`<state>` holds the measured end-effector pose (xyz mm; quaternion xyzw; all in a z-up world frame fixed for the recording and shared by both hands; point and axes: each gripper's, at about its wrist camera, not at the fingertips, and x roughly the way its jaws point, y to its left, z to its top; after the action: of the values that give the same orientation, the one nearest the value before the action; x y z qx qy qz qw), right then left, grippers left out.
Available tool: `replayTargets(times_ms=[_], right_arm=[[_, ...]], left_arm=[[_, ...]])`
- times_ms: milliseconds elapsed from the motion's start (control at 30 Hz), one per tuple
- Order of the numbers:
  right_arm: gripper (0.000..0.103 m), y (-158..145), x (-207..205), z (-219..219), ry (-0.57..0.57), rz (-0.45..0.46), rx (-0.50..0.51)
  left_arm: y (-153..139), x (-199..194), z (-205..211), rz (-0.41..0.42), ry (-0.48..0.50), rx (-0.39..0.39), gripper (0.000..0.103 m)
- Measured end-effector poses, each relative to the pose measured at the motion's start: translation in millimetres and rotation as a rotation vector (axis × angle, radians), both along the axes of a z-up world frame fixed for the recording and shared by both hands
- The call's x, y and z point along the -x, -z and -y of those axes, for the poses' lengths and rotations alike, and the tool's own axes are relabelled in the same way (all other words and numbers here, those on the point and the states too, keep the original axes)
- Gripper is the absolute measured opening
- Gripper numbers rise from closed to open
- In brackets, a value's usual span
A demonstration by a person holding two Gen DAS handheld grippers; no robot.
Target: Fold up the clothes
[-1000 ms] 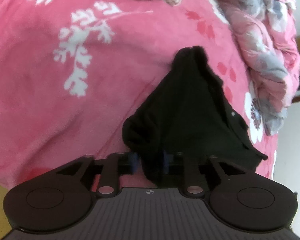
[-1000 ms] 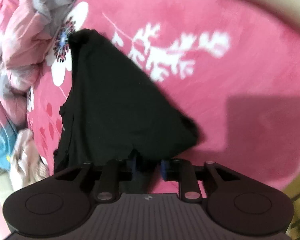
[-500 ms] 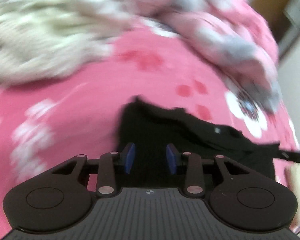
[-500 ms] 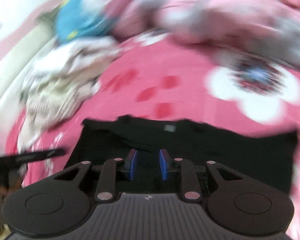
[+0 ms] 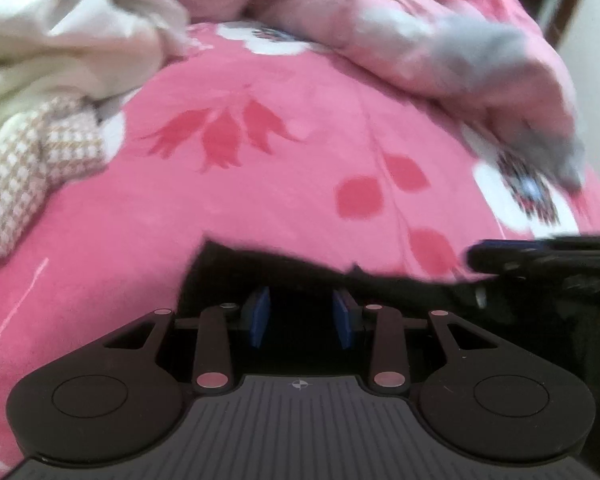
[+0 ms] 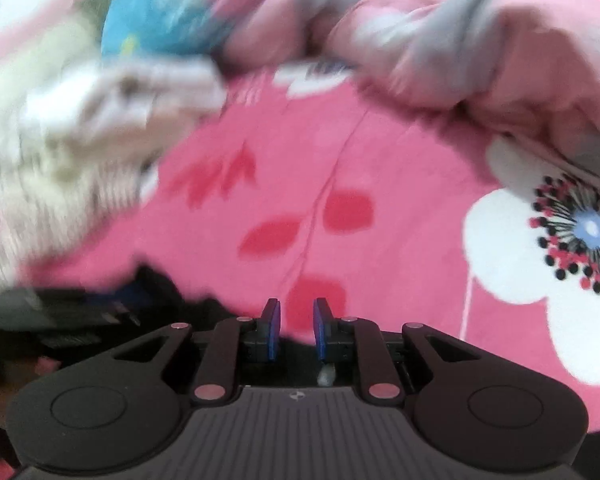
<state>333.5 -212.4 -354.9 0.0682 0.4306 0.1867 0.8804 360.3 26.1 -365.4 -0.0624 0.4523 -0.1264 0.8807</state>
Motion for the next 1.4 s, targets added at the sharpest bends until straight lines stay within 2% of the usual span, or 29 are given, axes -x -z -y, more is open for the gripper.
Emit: replayTargets(times_ms=[67, 167, 267, 333, 367, 433, 567, 667, 733, 833, 933, 1033, 1167, 1267, 1367, 1400], right_arm=[[0.019, -12, 11, 7, -0.027, 0.015, -0.057], [0.019, -12, 30, -6, -0.199, -0.051, -0.077], [0.019, 8, 33, -27, -0.28, -0.093, 0.032], [0.019, 26, 19, -32, -0.228, -0.095, 0.078], [0.018, 32, 7, -29, -0.173, -0.094, 0.065], [0.018, 36, -13, -21, -0.074, -0.07, -0.034], [0.019, 21, -23, -7, 0.034, -0.022, -0.111], [0.02, 3, -1, 17, 0.057, -0.062, -0.161], [0.02, -6, 22, 33, 0.067, -0.1, -0.131], [0.02, -21, 59, 67, 0.125, -0.125, -0.03], [0.021, -27, 77, 115, 0.256, -0.145, 0.037], [0.021, -14, 70, 151, 0.34, -0.162, 0.041], [0.017, 18, 40, 182, 0.414, -0.15, 0.023], [0.019, 6, 44, 203, 0.534, -0.127, -0.043], [0.019, -14, 64, 207, 0.597, -0.111, 0.021], [0.02, -20, 72, 209, 0.609, -0.123, 0.01]], left_arm=[[2, -5, -5, -0.007, -0.038, 0.024, 0.034], [5, -9, -12, -0.019, -0.082, 0.06, 0.034], [5, -10, -14, -0.02, -0.095, 0.068, 0.034], [4, -9, -14, -0.019, -0.096, 0.062, 0.034], [4, -8, -14, -0.018, -0.096, 0.058, 0.034], [3, -7, -16, -0.018, -0.101, 0.052, 0.034], [-5, -3, -25, -0.023, -0.136, 0.054, 0.035], [-13, 0, -38, -0.027, -0.188, 0.08, 0.04], [-15, 2, -48, -0.034, -0.223, 0.092, 0.044], [-15, 5, -58, -0.053, -0.264, 0.093, 0.046], [-13, 8, -64, -0.073, -0.288, 0.075, 0.047], [-10, 12, -67, -0.091, -0.307, 0.058, 0.047], [-11, 19, -69, -0.103, -0.311, 0.031, 0.047], [-14, 25, -71, -0.106, -0.303, 0.013, 0.049], [-21, 33, -76, -0.106, -0.305, 0.009, 0.051], [-25, 37, -79, -0.105, -0.311, 0.006, 0.051]])
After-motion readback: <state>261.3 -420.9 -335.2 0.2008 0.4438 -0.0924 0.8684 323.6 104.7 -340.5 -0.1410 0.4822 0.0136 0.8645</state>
